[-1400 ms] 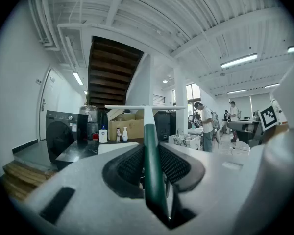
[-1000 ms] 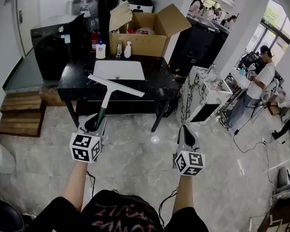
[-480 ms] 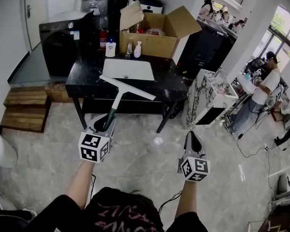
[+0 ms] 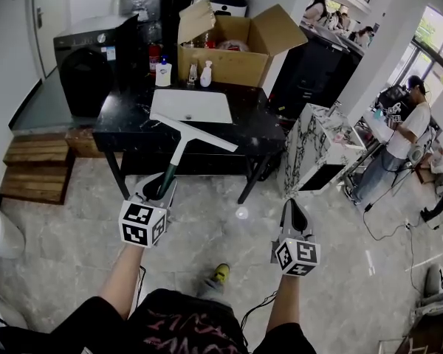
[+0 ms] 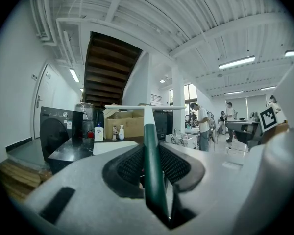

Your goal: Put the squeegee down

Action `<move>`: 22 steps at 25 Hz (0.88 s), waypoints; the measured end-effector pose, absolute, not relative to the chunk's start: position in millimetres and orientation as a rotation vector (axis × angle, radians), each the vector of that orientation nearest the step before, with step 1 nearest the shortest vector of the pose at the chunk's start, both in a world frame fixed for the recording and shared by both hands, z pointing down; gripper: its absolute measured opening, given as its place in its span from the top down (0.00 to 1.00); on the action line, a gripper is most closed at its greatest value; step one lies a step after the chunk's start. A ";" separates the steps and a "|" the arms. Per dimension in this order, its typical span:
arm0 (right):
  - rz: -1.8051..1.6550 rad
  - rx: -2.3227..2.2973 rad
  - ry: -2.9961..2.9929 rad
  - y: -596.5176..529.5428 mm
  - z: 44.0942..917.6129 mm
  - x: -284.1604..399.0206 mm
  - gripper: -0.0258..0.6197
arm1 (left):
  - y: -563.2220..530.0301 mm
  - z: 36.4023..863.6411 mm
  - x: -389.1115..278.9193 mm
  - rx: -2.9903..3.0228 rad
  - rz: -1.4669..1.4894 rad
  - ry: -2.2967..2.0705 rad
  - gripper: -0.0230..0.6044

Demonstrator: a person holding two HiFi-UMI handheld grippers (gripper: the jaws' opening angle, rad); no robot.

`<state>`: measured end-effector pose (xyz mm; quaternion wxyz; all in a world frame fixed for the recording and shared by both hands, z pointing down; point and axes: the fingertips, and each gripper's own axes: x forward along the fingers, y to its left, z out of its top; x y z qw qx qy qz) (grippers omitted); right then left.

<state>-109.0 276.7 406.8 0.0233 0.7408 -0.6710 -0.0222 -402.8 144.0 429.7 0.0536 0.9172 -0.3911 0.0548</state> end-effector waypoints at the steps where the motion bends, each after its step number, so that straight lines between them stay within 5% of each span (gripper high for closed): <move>1: -0.065 2.291 -2.078 271.4 408.1 -103.3 0.96 | 138.7 429.8 -397.8 2.785 0.169 -1.192 0.80; 22: 0.002 2.224 -2.149 106.5 430.7 51.9 0.96 | -3.8 447.1 -255.4 2.720 0.241 -1.277 0.80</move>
